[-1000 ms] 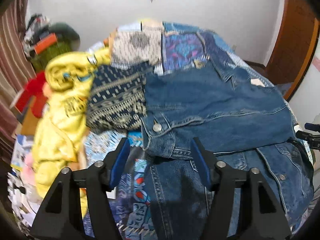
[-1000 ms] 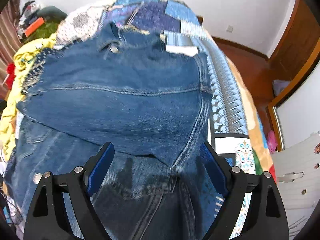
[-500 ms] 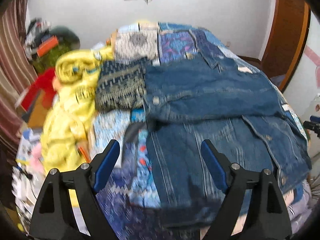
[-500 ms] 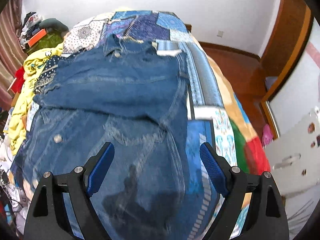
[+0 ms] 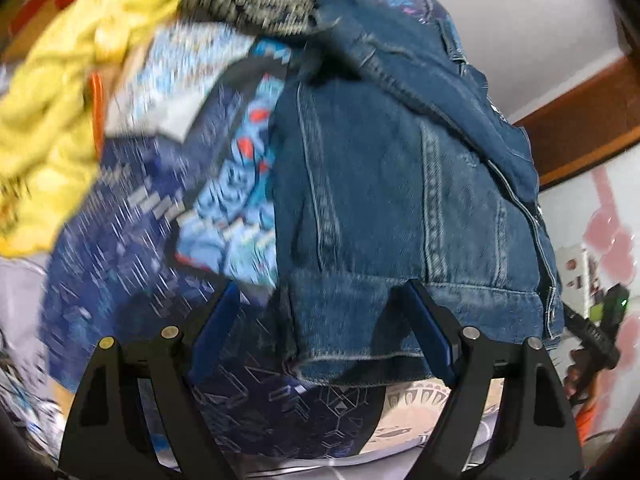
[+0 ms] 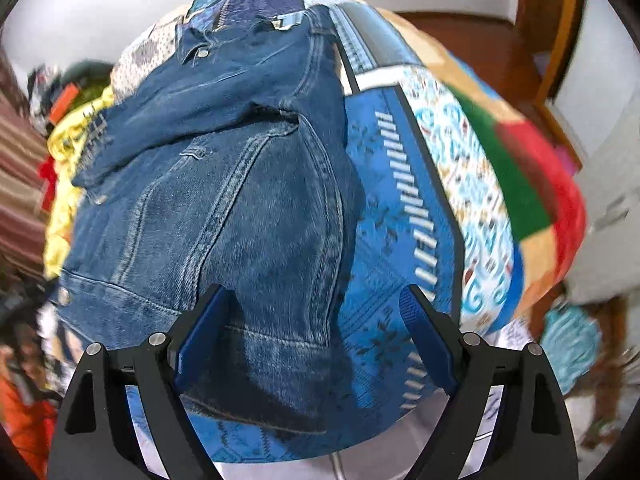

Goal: Fold large clothes

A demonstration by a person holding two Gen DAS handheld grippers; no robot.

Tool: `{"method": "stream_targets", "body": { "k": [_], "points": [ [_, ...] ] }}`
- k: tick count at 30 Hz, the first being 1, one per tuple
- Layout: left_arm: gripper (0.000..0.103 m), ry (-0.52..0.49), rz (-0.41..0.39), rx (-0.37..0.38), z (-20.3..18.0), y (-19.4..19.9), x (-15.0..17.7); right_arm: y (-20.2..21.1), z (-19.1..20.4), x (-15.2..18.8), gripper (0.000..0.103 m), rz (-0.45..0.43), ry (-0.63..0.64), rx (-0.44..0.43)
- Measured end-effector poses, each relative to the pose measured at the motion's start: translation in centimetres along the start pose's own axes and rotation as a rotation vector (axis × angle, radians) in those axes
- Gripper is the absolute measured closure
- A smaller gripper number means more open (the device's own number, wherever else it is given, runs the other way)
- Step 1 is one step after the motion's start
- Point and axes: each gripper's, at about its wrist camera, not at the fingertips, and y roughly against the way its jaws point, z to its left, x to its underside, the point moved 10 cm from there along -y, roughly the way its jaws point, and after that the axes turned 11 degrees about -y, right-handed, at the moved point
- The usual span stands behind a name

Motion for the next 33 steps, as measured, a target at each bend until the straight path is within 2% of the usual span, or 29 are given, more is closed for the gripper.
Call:
{"method": "stream_targets", "body": {
  "k": [5, 7, 9, 12, 13, 16, 17, 18, 19, 20, 24, 31, 33],
  "points": [
    [0.02, 0.03, 0.0, 0.066, -1.0, -0.6, 0.4, -0.2, -0.4, 0.4, 0.018, 0.022, -0.04, -0.055],
    [0.021, 0.032, 0.001, 0.122, -2.0, -0.7, 0.5, -0.3, 0.0, 0.5, 0.018, 0.021, -0.032, -0.065],
    [0.023, 0.01, -0.002, 0.125, -2.6, -0.8, 0.4, -0.3, 0.5, 0.6, 0.018, 0.022, -0.027, -0.092],
    [0.029, -0.019, -0.007, 0.121, -3.4, -0.8, 0.3, -0.3, 1.1, 0.3, 0.029, 0.007, -0.004, -0.112],
    [0.031, -0.02, -0.009, 0.122, -3.5, -0.8, 0.3, -0.3, 1.4, 0.3, 0.036, 0.003, 0.001, -0.121],
    [0.048, -0.017, -0.022, 0.132, -3.5, -0.6, 0.1, -0.3, 2.1, 0.0, 0.056, 0.005, 0.009, -0.159],
    [0.061, -0.024, -0.033, 0.134, -3.4, -0.2, 0.1, -0.3, 2.3, 0.0, 0.068, 0.007, 0.008, -0.171],
    [0.069, -0.032, -0.039, 0.129, -3.3, 0.2, 0.1, -0.3, 2.5, -0.1, 0.072, 0.005, 0.003, -0.187],
    [0.073, -0.037, -0.044, 0.131, -3.4, 0.5, 0.0, -0.4, 2.6, -0.3, 0.078, -0.002, 0.002, -0.185],
    [0.082, -0.039, -0.049, 0.128, -3.3, 0.7, 0.0, -0.3, 2.7, -0.4, 0.081, -0.008, 0.003, -0.187],
    [0.09, -0.043, -0.081, 0.122, -3.7, 1.8, -1.1, 0.3, 3.7, -1.3, 0.09, -0.03, 0.038, -0.205],
    [0.093, -0.11, -0.198, 0.078, -5.2, 5.5, -5.8, 2.8, 6.6, -4.7, 0.095, -0.129, 0.137, -0.224],
    [0.093, -0.136, -0.248, 0.076, -6.2, 6.9, -8.2, 3.3, 7.7, -6.0, 0.095, -0.147, 0.164, -0.236]
  ]
}}
